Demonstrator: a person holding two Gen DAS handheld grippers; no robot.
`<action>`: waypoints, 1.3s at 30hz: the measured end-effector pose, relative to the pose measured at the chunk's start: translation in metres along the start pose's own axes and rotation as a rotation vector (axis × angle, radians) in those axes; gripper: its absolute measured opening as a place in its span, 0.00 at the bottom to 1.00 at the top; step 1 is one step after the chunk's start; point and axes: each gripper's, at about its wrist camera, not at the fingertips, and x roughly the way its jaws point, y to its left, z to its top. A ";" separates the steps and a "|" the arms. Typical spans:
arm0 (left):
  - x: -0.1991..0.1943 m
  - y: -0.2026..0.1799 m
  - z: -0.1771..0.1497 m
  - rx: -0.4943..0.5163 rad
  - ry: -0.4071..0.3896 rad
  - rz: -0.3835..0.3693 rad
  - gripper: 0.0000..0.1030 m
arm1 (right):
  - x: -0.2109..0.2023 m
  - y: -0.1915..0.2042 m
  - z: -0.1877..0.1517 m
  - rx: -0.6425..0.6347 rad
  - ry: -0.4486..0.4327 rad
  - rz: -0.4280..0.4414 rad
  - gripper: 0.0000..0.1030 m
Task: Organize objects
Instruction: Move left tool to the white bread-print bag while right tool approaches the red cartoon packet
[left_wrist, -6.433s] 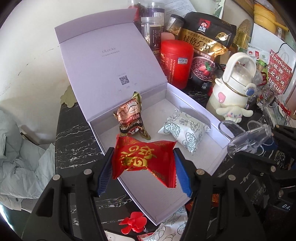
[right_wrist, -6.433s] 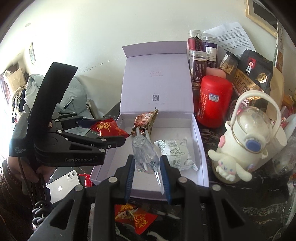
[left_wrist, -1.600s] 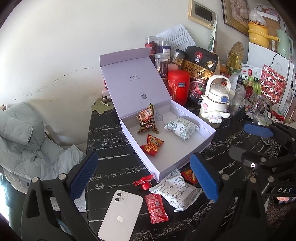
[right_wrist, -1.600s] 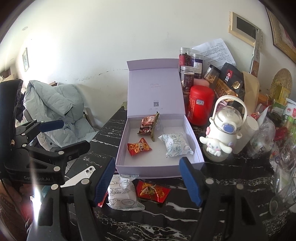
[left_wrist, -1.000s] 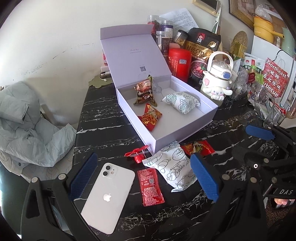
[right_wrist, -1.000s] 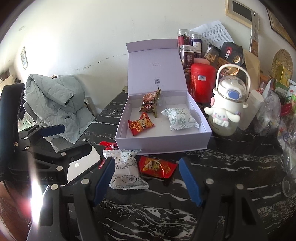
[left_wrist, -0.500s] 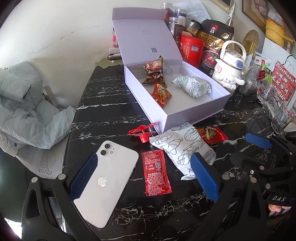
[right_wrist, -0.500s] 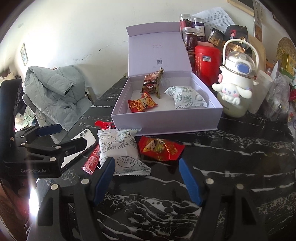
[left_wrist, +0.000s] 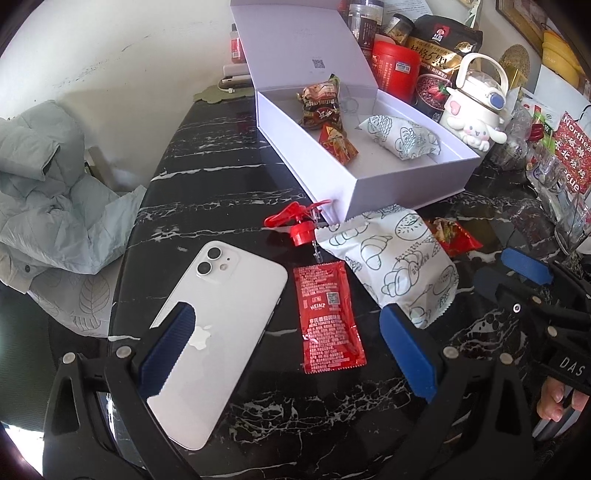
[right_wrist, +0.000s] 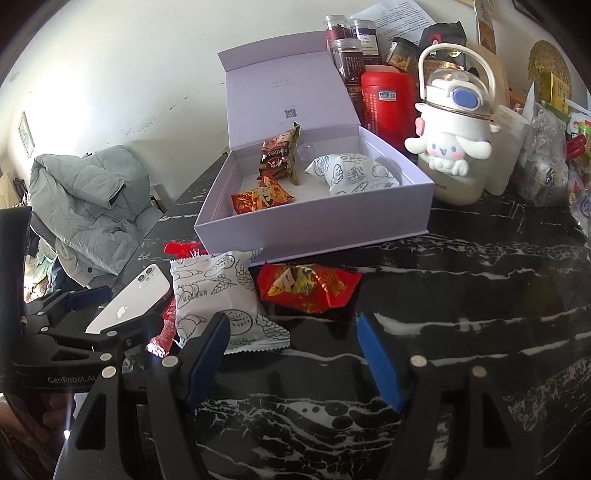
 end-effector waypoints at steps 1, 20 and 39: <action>0.001 0.000 0.001 0.001 -0.001 0.001 0.98 | 0.000 0.000 0.000 0.000 0.000 0.000 0.70; 0.018 -0.001 0.014 -0.024 0.018 -0.044 0.98 | 0.052 -0.011 0.025 -0.020 0.074 0.024 0.71; 0.005 -0.024 0.018 0.054 -0.013 -0.098 0.98 | 0.059 -0.024 0.021 0.027 0.091 0.064 0.53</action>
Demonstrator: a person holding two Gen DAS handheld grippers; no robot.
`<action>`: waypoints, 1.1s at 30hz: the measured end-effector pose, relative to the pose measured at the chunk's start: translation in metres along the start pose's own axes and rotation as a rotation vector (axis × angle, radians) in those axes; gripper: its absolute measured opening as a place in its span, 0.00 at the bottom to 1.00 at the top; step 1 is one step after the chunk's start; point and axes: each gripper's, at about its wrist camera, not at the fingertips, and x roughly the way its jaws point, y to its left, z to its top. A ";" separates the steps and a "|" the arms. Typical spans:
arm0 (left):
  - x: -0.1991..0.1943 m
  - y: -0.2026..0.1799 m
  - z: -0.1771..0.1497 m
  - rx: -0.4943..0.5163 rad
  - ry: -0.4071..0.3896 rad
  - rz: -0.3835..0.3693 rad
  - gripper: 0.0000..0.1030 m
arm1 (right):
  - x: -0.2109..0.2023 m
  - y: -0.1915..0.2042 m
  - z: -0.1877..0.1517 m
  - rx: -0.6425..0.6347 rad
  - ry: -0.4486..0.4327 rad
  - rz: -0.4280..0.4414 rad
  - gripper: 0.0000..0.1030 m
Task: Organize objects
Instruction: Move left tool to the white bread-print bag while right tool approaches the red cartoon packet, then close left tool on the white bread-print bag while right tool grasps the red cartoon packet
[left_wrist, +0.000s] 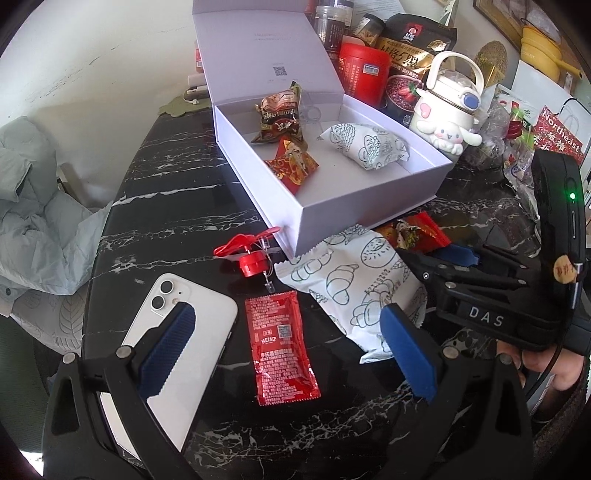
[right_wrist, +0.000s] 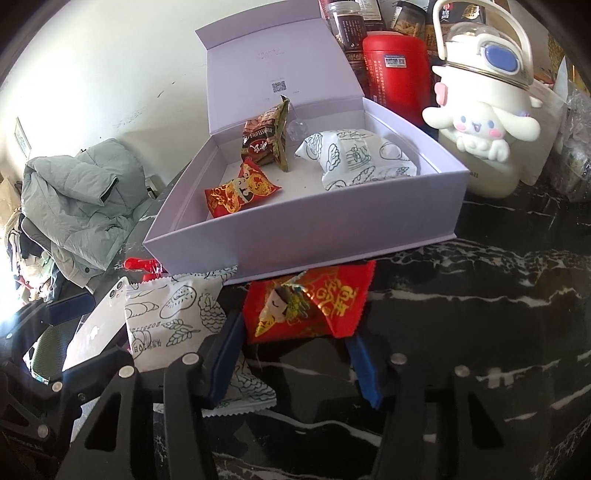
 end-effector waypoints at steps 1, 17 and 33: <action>0.000 -0.002 -0.001 0.001 -0.002 -0.008 0.98 | -0.002 -0.001 -0.002 0.004 -0.001 0.006 0.52; 0.001 -0.032 -0.001 0.126 -0.024 -0.072 0.97 | -0.030 0.007 -0.034 -0.097 0.028 0.030 0.50; 0.036 -0.044 0.012 0.114 0.048 -0.054 0.97 | -0.047 -0.018 -0.036 -0.052 0.028 0.017 0.71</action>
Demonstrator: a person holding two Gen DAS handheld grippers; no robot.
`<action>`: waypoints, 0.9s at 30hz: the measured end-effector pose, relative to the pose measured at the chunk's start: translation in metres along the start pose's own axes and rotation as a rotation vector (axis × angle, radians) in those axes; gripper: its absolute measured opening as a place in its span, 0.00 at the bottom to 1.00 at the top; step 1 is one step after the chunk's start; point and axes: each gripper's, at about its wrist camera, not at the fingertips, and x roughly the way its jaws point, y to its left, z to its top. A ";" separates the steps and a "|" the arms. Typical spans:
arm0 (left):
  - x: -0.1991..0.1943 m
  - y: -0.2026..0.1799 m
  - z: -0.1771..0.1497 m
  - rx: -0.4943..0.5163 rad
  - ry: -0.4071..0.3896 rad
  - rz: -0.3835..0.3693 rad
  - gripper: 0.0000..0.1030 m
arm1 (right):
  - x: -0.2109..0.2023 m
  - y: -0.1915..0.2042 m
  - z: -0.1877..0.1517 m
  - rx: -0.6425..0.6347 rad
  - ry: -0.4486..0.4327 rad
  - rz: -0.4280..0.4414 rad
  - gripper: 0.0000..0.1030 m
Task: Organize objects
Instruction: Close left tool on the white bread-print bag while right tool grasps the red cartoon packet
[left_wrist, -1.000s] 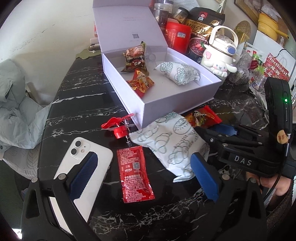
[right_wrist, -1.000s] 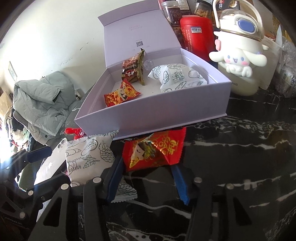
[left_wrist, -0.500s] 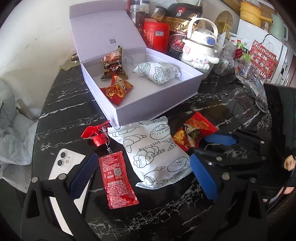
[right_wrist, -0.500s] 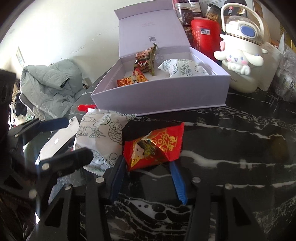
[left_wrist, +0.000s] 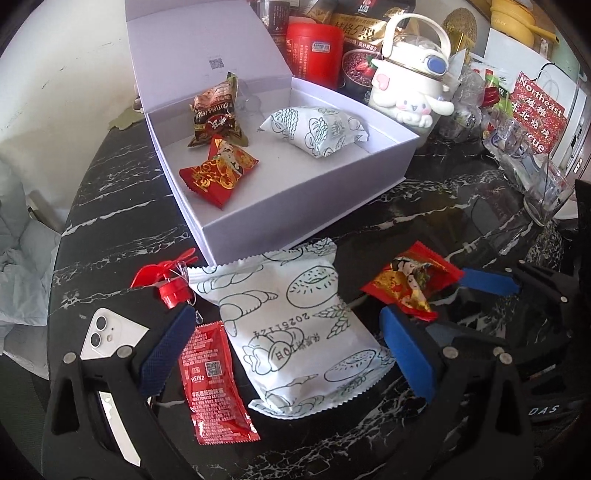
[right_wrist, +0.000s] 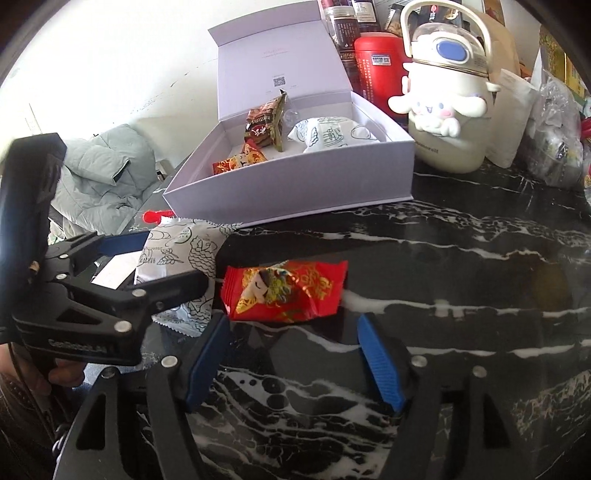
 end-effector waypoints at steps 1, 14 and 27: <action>0.003 0.001 -0.001 -0.005 0.009 -0.007 0.93 | 0.000 0.000 0.001 -0.009 -0.005 0.003 0.72; 0.001 0.009 -0.009 0.006 0.007 -0.062 0.58 | 0.018 0.013 0.013 -0.084 -0.001 0.007 0.83; -0.021 0.022 -0.012 -0.032 -0.011 -0.084 0.54 | 0.022 0.017 0.013 -0.099 0.002 -0.054 0.55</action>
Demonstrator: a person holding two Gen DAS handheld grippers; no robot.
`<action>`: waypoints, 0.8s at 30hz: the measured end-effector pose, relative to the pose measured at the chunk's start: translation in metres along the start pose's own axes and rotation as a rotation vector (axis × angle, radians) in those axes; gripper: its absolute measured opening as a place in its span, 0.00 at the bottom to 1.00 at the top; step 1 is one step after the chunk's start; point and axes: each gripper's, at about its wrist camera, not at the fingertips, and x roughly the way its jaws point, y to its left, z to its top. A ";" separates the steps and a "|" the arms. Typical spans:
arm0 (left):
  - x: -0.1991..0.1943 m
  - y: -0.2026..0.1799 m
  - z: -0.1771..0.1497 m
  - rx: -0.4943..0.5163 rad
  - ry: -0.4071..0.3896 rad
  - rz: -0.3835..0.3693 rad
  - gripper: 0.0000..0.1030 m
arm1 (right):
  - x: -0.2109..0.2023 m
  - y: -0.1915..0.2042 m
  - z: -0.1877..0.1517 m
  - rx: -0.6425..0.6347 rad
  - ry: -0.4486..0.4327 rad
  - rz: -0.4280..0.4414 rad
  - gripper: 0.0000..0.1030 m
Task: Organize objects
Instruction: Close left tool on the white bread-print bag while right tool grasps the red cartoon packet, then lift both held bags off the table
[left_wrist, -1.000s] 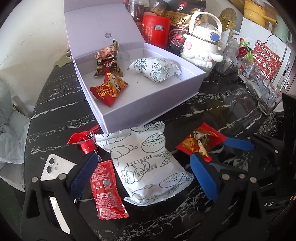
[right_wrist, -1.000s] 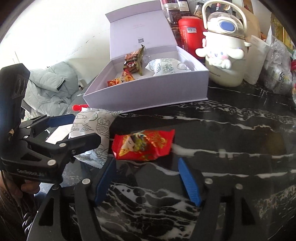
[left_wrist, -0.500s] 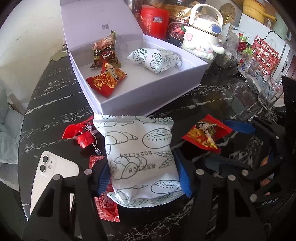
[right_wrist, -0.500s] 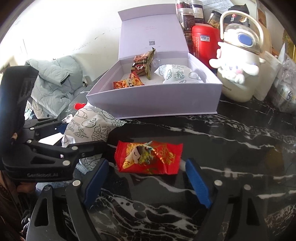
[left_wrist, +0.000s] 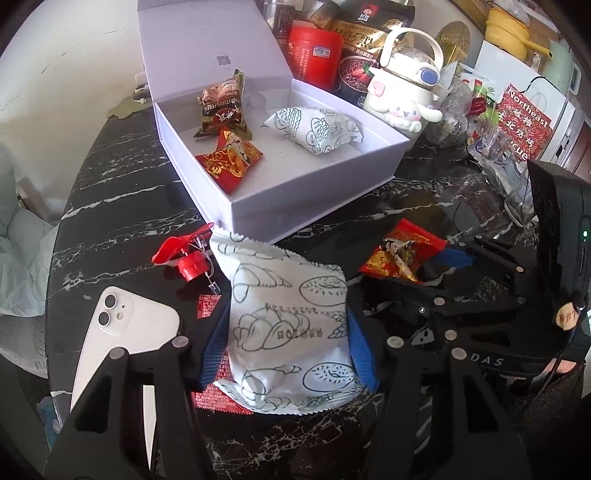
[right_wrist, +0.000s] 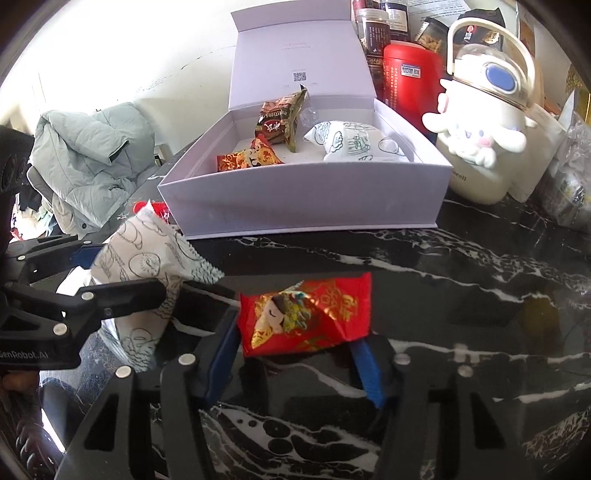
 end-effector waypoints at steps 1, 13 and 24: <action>-0.002 0.001 0.000 -0.008 -0.002 -0.008 0.53 | 0.000 0.000 0.000 0.000 0.000 0.000 0.52; 0.000 -0.010 -0.010 0.019 0.020 -0.003 0.64 | -0.022 0.010 -0.018 -0.011 0.000 -0.018 0.46; 0.016 -0.018 -0.016 0.043 0.032 0.070 0.59 | -0.024 0.009 -0.029 -0.002 0.012 -0.014 0.46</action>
